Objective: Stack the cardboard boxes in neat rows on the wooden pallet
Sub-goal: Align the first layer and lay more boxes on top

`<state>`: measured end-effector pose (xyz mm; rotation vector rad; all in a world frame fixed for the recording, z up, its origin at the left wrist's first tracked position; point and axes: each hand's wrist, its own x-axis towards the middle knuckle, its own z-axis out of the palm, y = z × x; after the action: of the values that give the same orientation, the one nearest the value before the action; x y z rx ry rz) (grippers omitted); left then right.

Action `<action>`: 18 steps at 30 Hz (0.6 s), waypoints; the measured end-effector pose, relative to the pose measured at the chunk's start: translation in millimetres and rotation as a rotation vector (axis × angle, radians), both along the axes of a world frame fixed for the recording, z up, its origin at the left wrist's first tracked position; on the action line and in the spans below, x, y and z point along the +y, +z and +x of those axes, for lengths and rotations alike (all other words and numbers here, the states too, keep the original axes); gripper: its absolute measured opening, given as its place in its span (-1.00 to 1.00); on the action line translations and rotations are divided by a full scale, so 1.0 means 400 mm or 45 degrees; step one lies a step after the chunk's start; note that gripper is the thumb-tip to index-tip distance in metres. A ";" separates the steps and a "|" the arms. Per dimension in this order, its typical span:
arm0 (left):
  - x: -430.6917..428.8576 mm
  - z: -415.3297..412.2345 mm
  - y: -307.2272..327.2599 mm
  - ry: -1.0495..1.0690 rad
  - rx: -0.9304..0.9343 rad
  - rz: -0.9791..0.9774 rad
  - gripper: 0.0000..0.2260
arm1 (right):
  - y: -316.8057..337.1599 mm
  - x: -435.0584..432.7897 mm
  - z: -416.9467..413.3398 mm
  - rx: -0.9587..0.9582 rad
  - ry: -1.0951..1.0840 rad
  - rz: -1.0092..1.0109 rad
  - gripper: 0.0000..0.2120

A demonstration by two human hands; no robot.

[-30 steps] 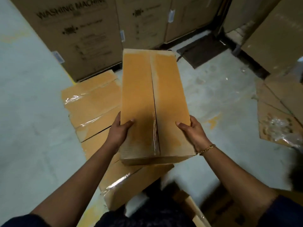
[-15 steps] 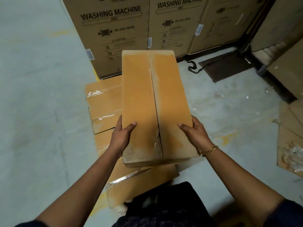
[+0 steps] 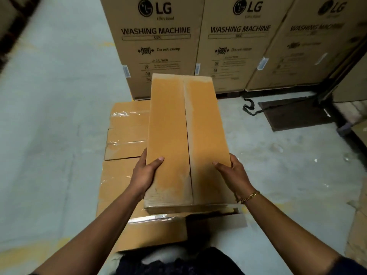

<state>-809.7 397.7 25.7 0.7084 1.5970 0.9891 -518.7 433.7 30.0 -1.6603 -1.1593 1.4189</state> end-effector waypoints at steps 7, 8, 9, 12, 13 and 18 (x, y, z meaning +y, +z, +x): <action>-0.013 0.160 0.002 0.150 -0.020 -0.011 -0.49 | 0.028 0.088 0.139 -0.085 0.153 -0.041 -0.56; -0.013 0.168 -0.003 0.157 -0.026 -0.024 -0.49 | 0.025 0.096 0.147 -0.104 0.170 -0.043 -0.57; -0.013 0.174 -0.009 0.159 -0.033 -0.042 -0.46 | 0.024 0.100 0.151 -0.123 0.186 -0.049 -0.58; -0.002 0.178 -0.039 0.173 -0.062 -0.077 -0.36 | 0.016 0.115 0.161 -0.179 0.203 -0.057 -0.58; 0.004 0.179 -0.048 0.181 -0.069 -0.089 -0.34 | 0.014 0.124 0.164 -0.209 0.211 -0.056 -0.57; 0.022 0.222 -0.077 0.228 -0.098 -0.124 -0.27 | -0.011 0.189 0.214 -0.226 0.238 -0.102 -0.52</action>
<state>-720.8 406.5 -4.9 0.4611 1.6503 1.0468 -433.2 509.2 25.6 -1.8020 -1.4054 1.4712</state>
